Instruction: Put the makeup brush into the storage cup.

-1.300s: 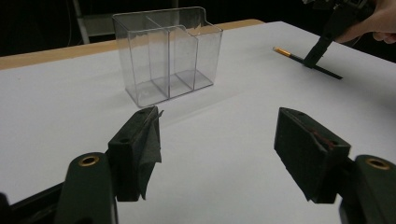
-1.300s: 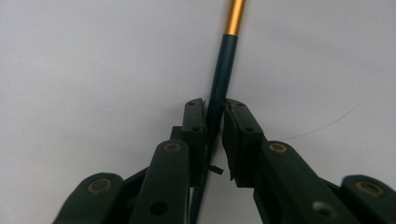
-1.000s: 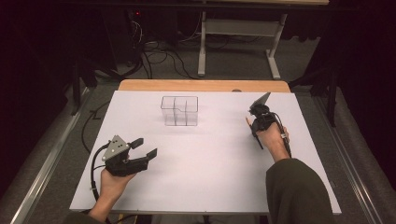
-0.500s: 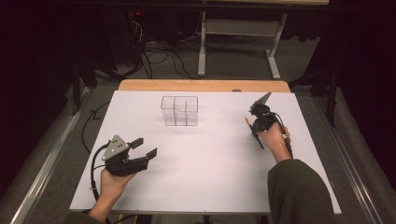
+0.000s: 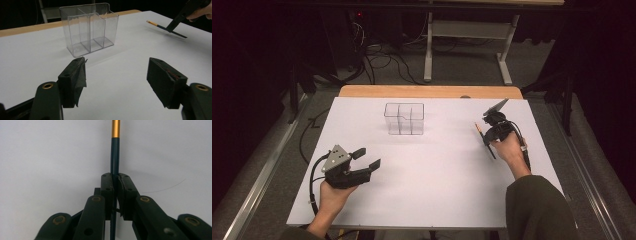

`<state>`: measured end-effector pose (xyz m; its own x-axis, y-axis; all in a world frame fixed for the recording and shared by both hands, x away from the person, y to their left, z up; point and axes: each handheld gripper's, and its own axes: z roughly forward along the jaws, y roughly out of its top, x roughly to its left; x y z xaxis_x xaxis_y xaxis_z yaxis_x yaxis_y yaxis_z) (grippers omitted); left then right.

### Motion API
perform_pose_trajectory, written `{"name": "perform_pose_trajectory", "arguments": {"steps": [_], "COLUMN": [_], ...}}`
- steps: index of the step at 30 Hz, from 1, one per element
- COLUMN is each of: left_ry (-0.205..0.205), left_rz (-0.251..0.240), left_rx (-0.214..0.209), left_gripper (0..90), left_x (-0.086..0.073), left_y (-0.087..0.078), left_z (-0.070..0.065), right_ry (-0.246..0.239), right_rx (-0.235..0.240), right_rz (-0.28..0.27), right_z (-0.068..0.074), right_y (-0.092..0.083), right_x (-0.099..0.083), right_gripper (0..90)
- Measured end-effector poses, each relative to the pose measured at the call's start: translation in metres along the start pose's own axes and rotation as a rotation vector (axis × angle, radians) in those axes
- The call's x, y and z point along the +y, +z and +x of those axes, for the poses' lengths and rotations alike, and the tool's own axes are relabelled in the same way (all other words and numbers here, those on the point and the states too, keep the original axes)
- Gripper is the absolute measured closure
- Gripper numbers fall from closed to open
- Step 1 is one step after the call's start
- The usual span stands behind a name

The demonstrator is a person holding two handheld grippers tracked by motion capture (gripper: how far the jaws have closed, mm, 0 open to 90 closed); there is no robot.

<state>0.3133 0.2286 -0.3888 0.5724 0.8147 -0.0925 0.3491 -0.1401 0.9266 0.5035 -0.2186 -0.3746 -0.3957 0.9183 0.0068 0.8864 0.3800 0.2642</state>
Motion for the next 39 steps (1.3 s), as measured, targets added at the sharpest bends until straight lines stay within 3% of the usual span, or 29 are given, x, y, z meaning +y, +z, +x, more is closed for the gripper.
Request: {"name": "perform_pose_trajectory", "arguments": {"steps": [16, 20, 26, 39], "left_ry": [-0.002, -0.003, 0.001, -0.002], "left_rz": [0.007, 0.004, 0.009, 0.006], "left_rx": [0.0, 0.001, 0.007, 0.0], "left_gripper": [31.7, 31.7, 31.7, 31.6], "left_x": [0.0, -0.001, -0.001, 0.0], "left_y": [0.001, 0.001, 0.002, 0.002], "left_z": [0.0, -0.001, 0.0, -0.001], "right_ry": [-0.046, -0.042, -0.07, -0.083], "right_rx": [0.076, 0.131, 0.154, 0.2], "right_rz": [-0.104, -0.133, -0.158, -0.207], "right_z": [0.005, 0.006, 0.01, 0.014], "right_y": [-0.025, -0.029, -0.034, -0.039], "right_x": [-0.018, -0.023, -0.033, -0.054], "right_gripper": [85.0, 85.0, 85.0, 85.0]}}
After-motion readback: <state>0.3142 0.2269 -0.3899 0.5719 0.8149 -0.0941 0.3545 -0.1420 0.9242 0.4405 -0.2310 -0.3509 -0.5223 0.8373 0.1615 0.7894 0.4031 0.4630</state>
